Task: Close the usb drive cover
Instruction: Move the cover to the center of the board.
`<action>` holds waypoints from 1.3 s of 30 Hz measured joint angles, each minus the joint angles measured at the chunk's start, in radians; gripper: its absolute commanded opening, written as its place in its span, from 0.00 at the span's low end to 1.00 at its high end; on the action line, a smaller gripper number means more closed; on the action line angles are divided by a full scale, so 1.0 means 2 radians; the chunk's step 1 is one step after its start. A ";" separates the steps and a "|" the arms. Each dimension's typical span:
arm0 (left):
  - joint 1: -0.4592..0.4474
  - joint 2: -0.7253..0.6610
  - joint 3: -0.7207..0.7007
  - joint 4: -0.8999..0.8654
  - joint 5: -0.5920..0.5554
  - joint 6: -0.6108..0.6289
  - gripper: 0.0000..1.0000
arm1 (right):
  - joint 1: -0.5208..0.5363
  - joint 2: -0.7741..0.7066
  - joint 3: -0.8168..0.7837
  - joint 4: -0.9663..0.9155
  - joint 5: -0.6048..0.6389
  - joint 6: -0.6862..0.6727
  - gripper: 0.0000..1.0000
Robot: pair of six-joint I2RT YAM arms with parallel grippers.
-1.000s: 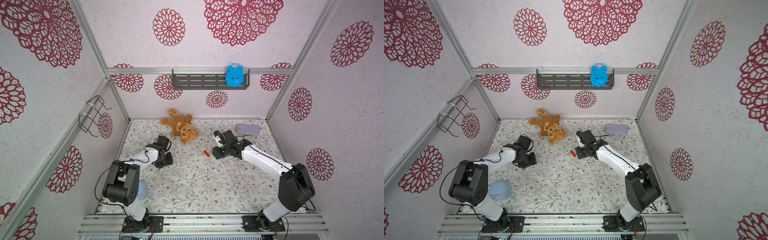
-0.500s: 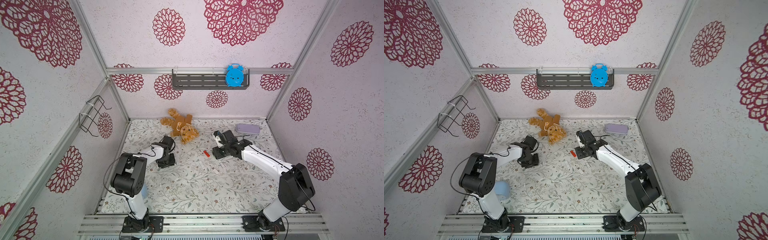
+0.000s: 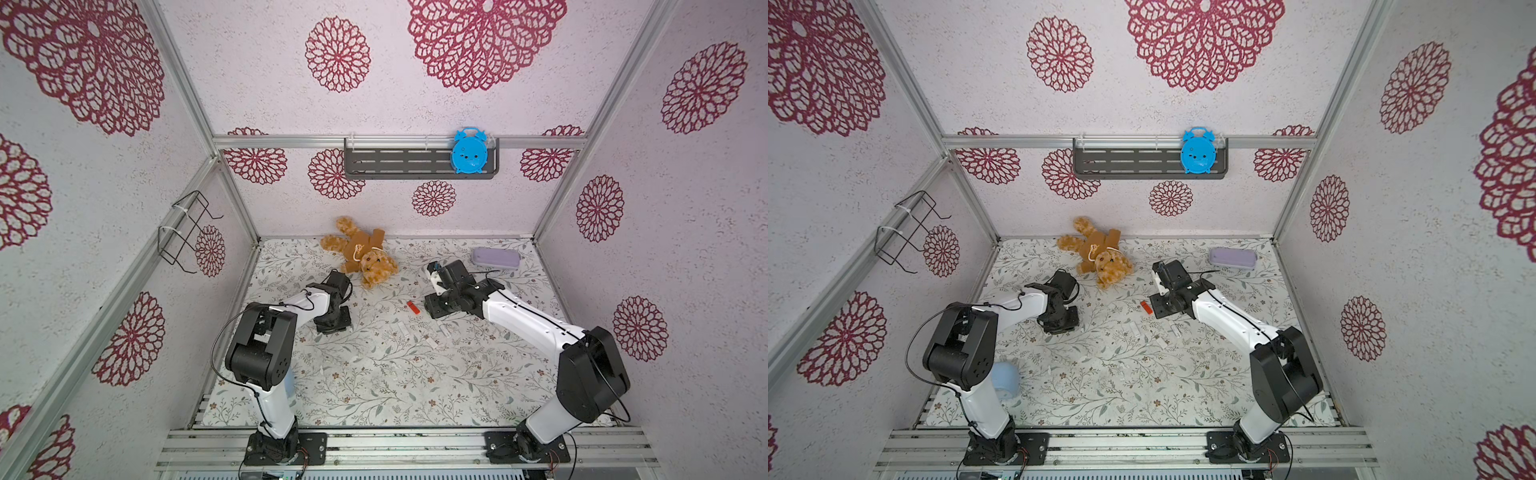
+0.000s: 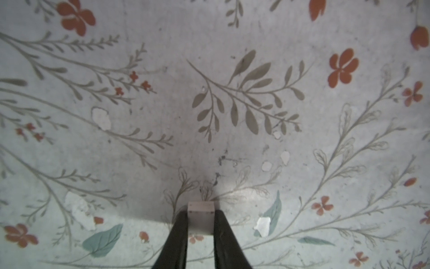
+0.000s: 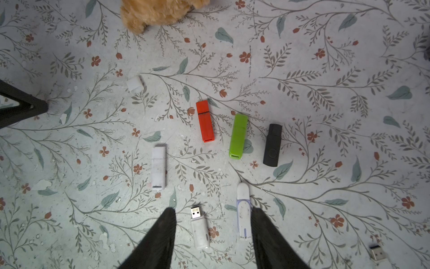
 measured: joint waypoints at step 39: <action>-0.185 -0.033 0.010 0.006 0.109 0.049 0.33 | 0.001 -0.064 -0.069 0.004 0.030 0.008 0.57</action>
